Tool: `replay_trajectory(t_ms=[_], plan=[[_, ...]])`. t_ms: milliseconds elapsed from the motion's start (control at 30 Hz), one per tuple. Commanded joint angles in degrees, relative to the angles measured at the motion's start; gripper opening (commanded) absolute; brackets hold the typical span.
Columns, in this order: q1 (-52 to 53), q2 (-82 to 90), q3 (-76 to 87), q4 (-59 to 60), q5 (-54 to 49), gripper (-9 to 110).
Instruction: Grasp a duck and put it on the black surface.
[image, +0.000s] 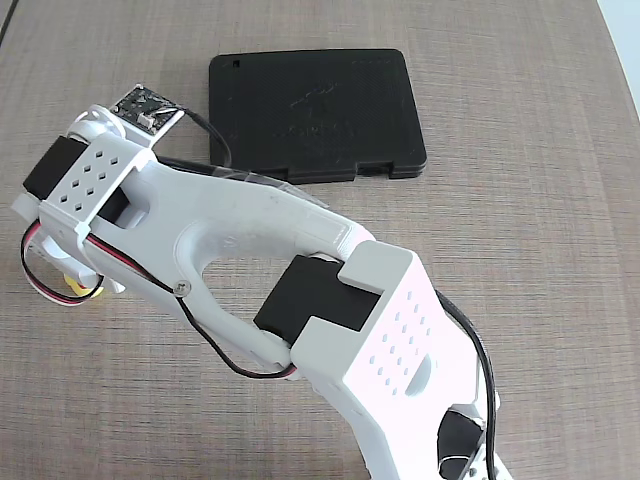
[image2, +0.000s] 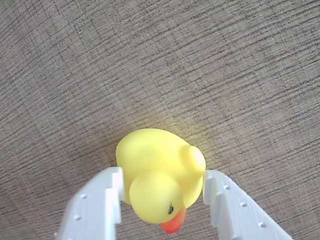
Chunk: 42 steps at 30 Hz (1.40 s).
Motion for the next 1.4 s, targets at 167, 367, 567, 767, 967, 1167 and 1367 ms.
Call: replay_trajectory(t_ms=[167, 367, 567, 767, 967, 1167, 1367], plan=[[0.18, 1.67, -2.02, 0.26, -0.35, 3], [0.18, 1.85, -1.93, 0.53, -0.35, 2], [0.62, 5.1, -1.85, 1.05, -0.18, 3], [0.97, 17.4, -2.72, 9.93, -0.26, 3], [4.83, 31.64, -2.72, 14.33, -0.35, 3], [18.28, 41.4, -2.72, 13.89, -0.35, 3], [31.64, 39.81, -1.76, 13.01, -0.44, 3]])
